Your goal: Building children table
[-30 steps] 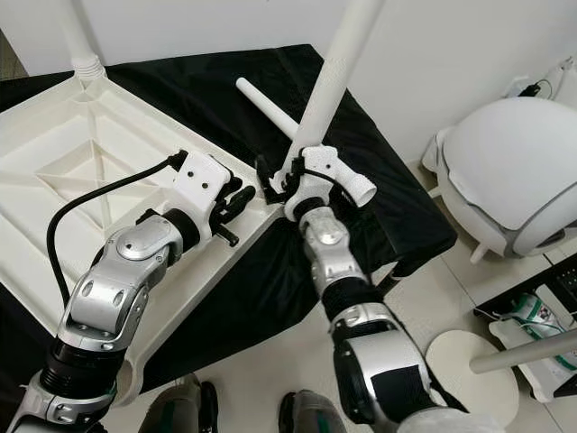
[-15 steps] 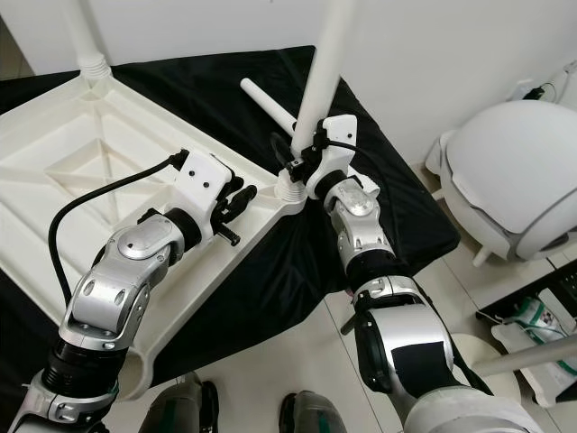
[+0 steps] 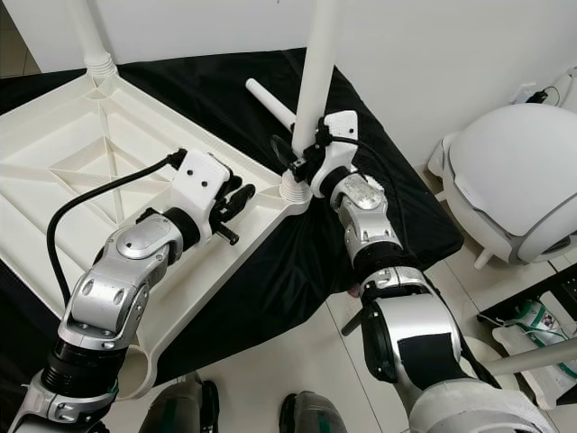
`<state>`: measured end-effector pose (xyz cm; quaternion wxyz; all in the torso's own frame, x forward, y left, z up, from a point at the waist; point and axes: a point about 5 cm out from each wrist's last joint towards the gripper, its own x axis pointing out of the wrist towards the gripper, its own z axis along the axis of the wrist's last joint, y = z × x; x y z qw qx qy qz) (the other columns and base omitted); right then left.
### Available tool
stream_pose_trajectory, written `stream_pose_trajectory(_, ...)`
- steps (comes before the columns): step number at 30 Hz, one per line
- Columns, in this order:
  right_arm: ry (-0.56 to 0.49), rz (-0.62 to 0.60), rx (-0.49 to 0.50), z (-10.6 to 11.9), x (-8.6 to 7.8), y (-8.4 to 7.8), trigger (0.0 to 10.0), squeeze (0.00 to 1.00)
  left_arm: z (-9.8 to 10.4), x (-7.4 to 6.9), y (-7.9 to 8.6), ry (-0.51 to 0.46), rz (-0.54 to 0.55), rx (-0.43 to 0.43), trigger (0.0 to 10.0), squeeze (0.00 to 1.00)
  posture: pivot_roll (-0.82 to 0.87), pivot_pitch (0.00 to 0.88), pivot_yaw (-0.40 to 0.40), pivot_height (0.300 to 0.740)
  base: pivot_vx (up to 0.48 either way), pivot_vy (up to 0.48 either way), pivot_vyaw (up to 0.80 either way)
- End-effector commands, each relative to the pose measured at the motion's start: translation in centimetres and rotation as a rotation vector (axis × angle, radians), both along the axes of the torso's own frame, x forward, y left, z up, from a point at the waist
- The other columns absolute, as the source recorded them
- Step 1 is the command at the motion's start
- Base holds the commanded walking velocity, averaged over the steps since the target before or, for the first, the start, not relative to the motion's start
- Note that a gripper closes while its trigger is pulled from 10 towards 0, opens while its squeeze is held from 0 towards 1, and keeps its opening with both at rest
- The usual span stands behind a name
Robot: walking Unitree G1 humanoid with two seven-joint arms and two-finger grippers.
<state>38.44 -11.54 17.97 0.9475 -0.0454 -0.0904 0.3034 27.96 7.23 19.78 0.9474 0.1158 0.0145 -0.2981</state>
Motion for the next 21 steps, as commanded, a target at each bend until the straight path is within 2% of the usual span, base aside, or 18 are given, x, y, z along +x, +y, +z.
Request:
stream_pose_trajectory(1, 0.095, -0.024, -0.036, -2.2, -0.3, -0.1, 10.0, 0.00, -0.2, 0.1, 0.3, -0.003, 0.063, 0.007, 10.0, 0.00, 0.03, 0.063, -0.062, 0.740, 0.000, 0.000, 0.00)
stream_pose_trajectory(7, 0.068, -0.019, -0.049, -2.9, -0.9, 0.3, 10.0, 0.00, -0.2, 0.0, 0.4, -0.002, 0.065, 0.005, 10.0, 0.00, 0.03, 0.064, -0.058, 0.740, 0.000, 0.000, 0.00)
stream_pose_trajectory(14, 0.103, -0.036, -0.031, -3.6, -1.0, 0.3, 10.0, 0.00, -0.2, 0.0, 0.3, -0.001, 0.061, 0.006, 10.0, 0.00, 0.03, 0.066, -0.054, 0.740, 0.000, 0.000, 0.00)
stream_pose_trajectory(17, 0.154, -0.139, 0.004, -3.9, -0.7, 0.2, 10.0, 0.00, -0.2, 0.0, 0.3, 0.000, 0.058, 0.006, 10.0, 0.00, 0.03, 0.066, -0.052, 0.740, 0.000, 0.000, 0.00)
stream_pose_trajectory(21, 0.169, -0.178, 0.011, -4.0, -0.5, 0.3, 10.0, 0.00, -0.2, 0.1, 0.3, 0.000, 0.058, 0.006, 10.0, 0.00, 0.03, 0.066, -0.052, 0.740, 0.000, 0.000, 0.00)
